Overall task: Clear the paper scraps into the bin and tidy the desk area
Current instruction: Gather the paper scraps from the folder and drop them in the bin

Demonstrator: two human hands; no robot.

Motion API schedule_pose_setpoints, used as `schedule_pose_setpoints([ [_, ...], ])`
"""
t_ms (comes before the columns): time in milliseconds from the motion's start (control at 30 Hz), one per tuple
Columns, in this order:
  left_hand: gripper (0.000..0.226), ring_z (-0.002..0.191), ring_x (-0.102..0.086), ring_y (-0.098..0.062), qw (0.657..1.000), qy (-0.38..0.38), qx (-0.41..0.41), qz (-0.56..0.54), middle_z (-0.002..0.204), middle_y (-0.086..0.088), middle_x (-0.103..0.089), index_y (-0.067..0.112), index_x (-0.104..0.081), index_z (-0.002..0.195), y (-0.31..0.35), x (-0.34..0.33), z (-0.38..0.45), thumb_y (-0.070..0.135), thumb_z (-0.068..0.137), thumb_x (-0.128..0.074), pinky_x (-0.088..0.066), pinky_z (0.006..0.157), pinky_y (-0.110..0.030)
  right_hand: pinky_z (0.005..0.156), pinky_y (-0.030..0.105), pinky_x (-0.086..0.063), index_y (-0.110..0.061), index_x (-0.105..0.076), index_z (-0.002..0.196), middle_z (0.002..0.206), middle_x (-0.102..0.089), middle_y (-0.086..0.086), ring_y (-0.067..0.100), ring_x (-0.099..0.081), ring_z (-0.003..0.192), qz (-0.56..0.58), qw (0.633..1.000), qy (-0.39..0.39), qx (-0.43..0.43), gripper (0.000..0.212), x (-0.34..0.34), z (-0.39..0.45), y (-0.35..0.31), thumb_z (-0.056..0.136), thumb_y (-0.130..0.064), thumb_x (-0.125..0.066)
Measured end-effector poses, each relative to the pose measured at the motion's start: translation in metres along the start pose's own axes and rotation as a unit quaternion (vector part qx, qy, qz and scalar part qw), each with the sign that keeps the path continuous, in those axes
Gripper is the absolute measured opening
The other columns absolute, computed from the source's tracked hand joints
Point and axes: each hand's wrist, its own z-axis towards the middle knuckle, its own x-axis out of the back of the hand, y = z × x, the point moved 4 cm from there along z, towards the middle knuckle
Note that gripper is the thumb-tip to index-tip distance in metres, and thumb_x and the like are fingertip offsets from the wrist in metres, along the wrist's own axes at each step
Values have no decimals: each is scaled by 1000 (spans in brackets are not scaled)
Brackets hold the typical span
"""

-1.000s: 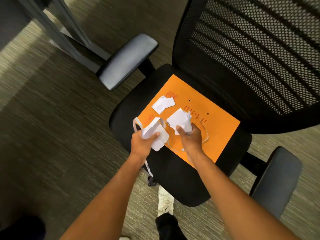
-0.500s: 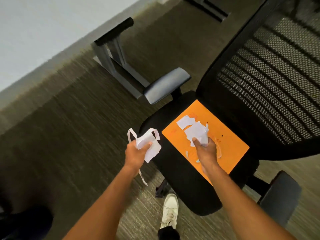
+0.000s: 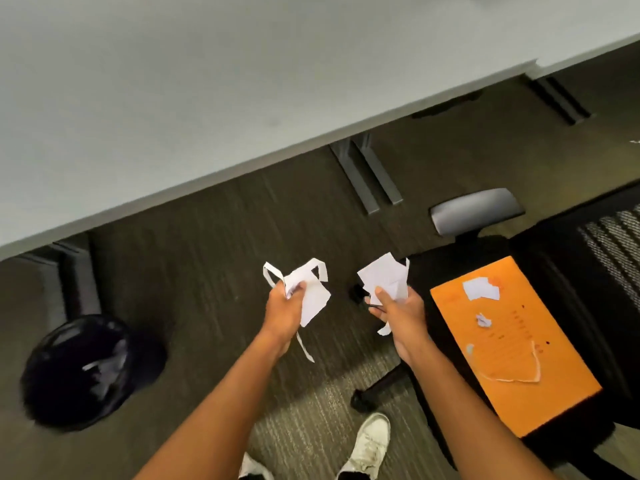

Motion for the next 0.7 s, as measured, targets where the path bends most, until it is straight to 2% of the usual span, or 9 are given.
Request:
schedule_pose_setpoints([
  [167,18,108,-65,-29,994,67,38,-72,118,-12,-67,15,-57,116,-29,97,5,20,100,-49,-52,98,-49,80,35,-58,-5,-55,129,117,-68,14,26,-72,96,-14,997,-78,-16,39,-99,-23,28,91,-5,-64],
  [300,31,111,-64,-37,984,114,65,-120,121,-21,-65,4,-55,126,-64,175,2,20,100,-50,-50,99,-57,81,36,-57,-1,-57,126,116,-68,17,30,-71,98,-37,990,-129,-40,37,-173,-48,61,90,-2,-64],
  [467,31,102,-66,-47,965,181,77,-171,116,-28,-66,-1,-54,125,-112,278,0,16,100,-51,-53,92,-59,77,33,-58,-6,-63,117,109,-72,16,29,-72,95,-92,972,-210,-58,29,-273,-82,111,88,-1,-66],
  [600,28,106,-66,-40,946,240,102,-191,116,-22,-68,3,-59,122,-149,350,2,18,99,-53,-52,95,-57,68,24,-59,-8,-61,115,111,-71,11,20,-74,88,-158,952,-247,-90,31,-349,-105,157,86,-7,-70],
  [700,28,107,-65,-37,932,277,119,-198,115,-20,-68,3,-60,119,-175,398,7,20,98,-55,-51,97,-54,63,21,-58,-10,-54,112,110,-66,5,16,-72,82,-213,932,-253,-152,33,-404,-123,191,85,-13,-73],
])
